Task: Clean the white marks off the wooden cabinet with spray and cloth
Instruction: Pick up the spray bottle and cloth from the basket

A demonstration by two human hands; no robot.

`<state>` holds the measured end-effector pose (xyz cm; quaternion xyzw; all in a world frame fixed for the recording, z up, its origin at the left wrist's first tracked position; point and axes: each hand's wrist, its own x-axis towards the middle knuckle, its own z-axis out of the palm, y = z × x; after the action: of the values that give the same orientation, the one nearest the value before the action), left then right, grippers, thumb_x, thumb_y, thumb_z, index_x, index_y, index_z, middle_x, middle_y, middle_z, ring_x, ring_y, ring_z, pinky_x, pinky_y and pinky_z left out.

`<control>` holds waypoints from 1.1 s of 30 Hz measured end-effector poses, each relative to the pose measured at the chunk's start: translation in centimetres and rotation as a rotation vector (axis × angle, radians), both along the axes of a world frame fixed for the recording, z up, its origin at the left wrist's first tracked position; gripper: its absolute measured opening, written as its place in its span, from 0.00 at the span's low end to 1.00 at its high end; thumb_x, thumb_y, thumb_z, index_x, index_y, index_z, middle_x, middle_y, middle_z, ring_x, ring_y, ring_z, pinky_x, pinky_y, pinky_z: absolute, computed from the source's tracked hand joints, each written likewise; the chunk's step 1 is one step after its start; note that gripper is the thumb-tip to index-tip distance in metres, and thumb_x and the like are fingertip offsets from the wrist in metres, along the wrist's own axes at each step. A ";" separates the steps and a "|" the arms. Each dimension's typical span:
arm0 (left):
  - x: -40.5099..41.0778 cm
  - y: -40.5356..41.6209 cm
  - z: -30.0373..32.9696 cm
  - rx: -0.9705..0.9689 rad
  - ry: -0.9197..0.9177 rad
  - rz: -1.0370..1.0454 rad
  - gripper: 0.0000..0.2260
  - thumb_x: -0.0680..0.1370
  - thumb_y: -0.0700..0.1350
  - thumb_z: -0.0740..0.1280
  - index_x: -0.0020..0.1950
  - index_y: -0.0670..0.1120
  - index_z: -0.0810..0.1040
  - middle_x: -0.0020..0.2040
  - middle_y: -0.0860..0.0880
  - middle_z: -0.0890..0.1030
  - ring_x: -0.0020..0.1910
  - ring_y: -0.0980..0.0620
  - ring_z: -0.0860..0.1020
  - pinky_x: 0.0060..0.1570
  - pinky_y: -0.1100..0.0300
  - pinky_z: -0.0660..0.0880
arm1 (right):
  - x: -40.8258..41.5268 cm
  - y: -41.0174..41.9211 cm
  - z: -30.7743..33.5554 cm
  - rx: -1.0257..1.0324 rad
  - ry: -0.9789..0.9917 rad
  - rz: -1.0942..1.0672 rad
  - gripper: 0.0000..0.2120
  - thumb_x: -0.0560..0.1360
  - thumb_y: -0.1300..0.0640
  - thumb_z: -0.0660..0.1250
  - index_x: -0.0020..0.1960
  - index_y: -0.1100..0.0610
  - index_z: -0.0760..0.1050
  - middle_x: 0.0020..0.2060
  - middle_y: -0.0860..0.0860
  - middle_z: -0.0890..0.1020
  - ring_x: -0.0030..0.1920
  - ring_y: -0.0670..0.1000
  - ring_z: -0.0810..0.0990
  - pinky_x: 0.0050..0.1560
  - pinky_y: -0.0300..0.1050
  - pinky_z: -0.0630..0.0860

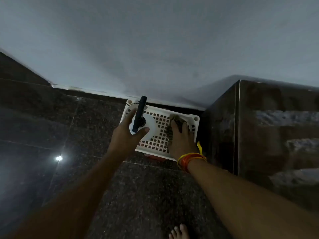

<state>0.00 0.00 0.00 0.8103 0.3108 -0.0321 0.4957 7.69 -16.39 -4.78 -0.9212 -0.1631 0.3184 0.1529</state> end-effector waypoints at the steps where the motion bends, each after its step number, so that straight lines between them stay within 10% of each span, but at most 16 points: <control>1: 0.3 0.0 -0.2 -0.019 -0.025 0.015 0.27 0.75 0.48 0.71 0.72 0.52 0.68 0.58 0.56 0.79 0.58 0.55 0.76 0.59 0.54 0.74 | 0.1 -0.1 -0.3 -0.024 0.024 -0.003 0.35 0.78 0.56 0.63 0.77 0.48 0.48 0.77 0.57 0.46 0.75 0.64 0.49 0.74 0.60 0.57; 16: 1.3 -1.4 0.8 0.059 -0.128 0.090 0.18 0.76 0.45 0.70 0.64 0.48 0.73 0.45 0.60 0.77 0.43 0.75 0.75 0.39 0.79 0.69 | 0.2 -0.8 1.1 0.103 -0.046 -0.089 0.28 0.75 0.62 0.65 0.72 0.48 0.63 0.68 0.55 0.64 0.68 0.62 0.64 0.68 0.57 0.67; 29: 1.7 -7.6 10.0 0.137 -0.178 0.119 0.13 0.75 0.51 0.71 0.54 0.52 0.71 0.47 0.46 0.76 0.45 0.49 0.75 0.45 0.53 0.73 | 3.0 -5.9 13.6 0.334 -0.259 -0.157 0.22 0.70 0.57 0.67 0.63 0.52 0.73 0.56 0.59 0.76 0.57 0.62 0.75 0.58 0.51 0.74; 33: 1.4 -11.7 12.4 0.080 -0.170 0.124 0.08 0.76 0.51 0.69 0.49 0.55 0.71 0.42 0.49 0.78 0.40 0.59 0.78 0.38 0.55 0.72 | 4.5 -10.3 16.3 0.342 -0.326 -0.213 0.23 0.72 0.57 0.66 0.67 0.53 0.71 0.55 0.60 0.74 0.55 0.63 0.75 0.56 0.50 0.72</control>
<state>1.43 -11.71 12.40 0.8083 0.3182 0.0800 0.4888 12.24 -26.66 11.51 -0.9331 -0.1391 0.1157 0.3110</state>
